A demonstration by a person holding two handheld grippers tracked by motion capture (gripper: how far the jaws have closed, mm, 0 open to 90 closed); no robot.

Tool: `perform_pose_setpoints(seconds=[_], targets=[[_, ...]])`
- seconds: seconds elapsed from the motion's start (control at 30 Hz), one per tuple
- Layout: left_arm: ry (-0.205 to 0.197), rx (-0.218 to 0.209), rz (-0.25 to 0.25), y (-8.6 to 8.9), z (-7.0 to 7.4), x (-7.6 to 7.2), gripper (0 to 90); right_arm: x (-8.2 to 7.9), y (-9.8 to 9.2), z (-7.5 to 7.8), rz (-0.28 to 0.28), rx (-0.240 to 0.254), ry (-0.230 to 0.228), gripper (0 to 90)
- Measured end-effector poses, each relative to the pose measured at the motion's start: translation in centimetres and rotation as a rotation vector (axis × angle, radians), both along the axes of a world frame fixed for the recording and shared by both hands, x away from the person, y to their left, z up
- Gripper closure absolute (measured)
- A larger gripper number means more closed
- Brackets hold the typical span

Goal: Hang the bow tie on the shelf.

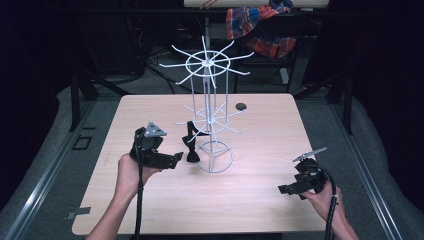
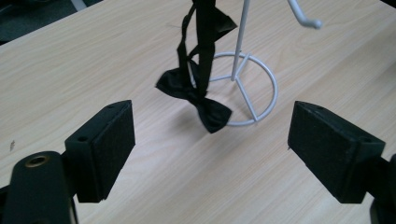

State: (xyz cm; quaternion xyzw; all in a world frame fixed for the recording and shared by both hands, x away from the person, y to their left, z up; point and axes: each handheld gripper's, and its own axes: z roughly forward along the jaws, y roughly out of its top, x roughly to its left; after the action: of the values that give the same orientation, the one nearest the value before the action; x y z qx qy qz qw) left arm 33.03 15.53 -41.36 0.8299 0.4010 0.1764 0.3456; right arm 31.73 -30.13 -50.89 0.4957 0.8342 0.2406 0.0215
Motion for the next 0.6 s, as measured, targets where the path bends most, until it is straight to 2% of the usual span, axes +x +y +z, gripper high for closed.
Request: perform_pose_setpoints(seconds=[0.23,0.33,0.43,0.6], targets=[[0.009,0.031,0.028,1.6,-0.7,-1.3,10.2,0.0,0.0,0.0,-0.001,0.001,-0.002,14.0],[0.039,0.052,0.058,2.9,-1.9,-2.0,7.8,-0.1,0.1,0.0,0.004,-0.004,0.000,14.1],[0.058,0.057,0.065,3.4,-2.4,-2.3,5.7,-0.2,0.2,0.0,-0.001,-0.005,-0.005,14.1],[0.102,0.073,0.101,5.1,-4.0,-3.2,1.9,-0.2,0.2,0.0,0.004,-0.010,-0.006,14.0]])
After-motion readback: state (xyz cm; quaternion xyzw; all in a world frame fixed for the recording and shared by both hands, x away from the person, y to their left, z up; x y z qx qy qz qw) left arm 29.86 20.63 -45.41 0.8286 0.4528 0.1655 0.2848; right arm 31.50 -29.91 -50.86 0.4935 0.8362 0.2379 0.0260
